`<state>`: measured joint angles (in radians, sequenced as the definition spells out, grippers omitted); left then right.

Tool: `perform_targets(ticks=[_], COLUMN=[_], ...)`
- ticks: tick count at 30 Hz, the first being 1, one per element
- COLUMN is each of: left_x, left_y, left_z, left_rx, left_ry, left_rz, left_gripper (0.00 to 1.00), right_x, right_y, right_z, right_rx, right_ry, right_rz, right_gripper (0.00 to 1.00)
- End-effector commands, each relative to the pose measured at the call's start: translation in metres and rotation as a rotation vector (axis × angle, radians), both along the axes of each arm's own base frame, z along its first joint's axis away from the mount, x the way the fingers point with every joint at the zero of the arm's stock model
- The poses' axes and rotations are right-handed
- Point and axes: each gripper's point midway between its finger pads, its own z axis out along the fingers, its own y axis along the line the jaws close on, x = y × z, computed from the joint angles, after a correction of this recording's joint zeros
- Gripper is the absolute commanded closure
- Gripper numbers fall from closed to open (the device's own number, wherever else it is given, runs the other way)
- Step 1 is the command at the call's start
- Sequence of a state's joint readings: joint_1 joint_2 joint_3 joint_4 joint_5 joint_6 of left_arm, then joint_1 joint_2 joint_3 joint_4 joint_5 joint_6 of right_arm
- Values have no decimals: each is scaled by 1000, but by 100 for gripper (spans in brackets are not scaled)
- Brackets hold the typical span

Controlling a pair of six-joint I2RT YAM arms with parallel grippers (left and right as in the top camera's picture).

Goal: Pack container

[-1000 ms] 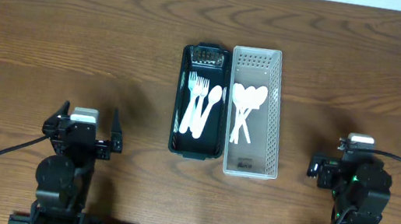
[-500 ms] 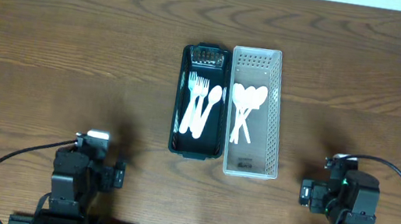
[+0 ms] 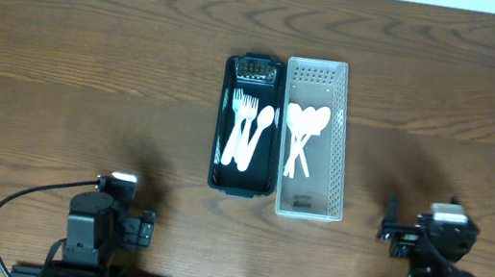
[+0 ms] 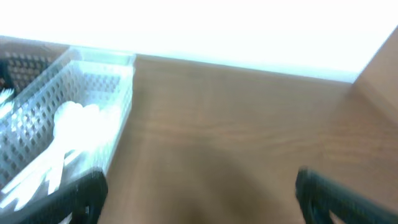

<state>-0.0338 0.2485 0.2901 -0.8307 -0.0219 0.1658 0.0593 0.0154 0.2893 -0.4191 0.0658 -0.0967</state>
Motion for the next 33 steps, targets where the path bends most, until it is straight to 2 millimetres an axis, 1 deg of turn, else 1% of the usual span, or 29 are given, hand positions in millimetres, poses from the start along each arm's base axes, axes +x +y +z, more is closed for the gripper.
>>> perform_targets(ticks=[1,3,5,7,10,11,33], left_x=[0,0,0,0,0,0,0], left_y=[-1,-1,-1,-1,-1,-1,-1], left_z=[2,2,2,2,2,2,2], left_rx=[8,8,8,8,8,8,8], left_ry=[-4,-4,-4,-4,-4,-4,-4], left_rz=[-18,-18,-18,-18,-18,-18,-18], left_gripper=[2,2,2,2,2,2,2], right_x=[12,18,22,25,28,27,27], right_y=[5,6,6,6,6,8,9], right_z=[-4,1,-1,-14,-43,-48,-49], right_rx=[-9,-1,25,51,81,84,83], right_ry=[-74,-155,-192,-175,-96,-76,-73], right_rz=[19,19,17,14,10,22,25], right_gripper=[1,1,1,1,1,1,1])
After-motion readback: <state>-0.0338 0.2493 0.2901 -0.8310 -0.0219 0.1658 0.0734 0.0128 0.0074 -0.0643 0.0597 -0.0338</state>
